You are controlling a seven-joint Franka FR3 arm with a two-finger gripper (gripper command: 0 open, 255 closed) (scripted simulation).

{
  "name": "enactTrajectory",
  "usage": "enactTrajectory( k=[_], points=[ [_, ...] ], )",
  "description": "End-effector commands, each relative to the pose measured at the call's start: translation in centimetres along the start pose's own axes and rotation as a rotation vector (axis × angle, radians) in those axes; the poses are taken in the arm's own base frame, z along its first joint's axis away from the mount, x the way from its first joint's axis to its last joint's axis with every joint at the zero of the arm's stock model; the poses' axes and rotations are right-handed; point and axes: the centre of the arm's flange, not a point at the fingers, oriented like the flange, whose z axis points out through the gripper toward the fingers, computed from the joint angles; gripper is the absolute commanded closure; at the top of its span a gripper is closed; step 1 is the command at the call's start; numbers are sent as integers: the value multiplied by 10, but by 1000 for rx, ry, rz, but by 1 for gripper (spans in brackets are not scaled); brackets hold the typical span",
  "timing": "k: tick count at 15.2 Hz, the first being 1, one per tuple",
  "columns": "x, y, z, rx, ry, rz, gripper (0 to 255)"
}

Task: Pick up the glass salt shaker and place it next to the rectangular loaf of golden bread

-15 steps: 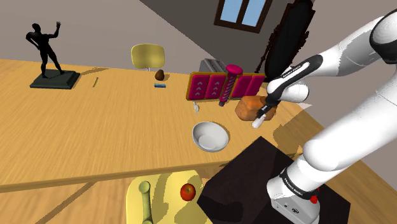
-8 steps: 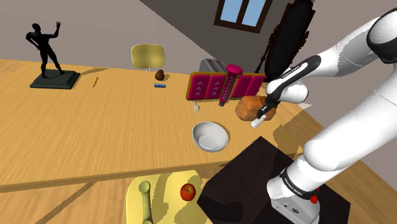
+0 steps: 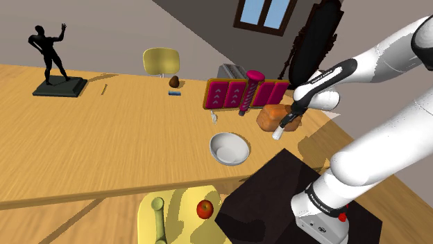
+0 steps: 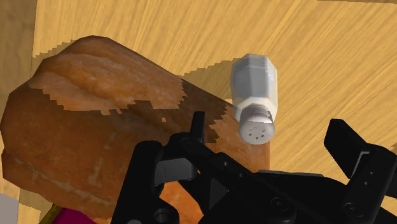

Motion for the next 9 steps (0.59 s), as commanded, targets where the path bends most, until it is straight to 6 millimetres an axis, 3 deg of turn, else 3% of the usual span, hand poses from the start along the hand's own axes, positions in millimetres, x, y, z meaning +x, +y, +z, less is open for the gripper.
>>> enactTrajectory(
  k=[1, 2, 9],
  points=[
    [0, 0, -24, -1, -2, -1, 0],
    [0, 0, -34, -1, -2, -1, 0],
    [0, 0, -34, -1, -2, -1, 0]
  ],
)
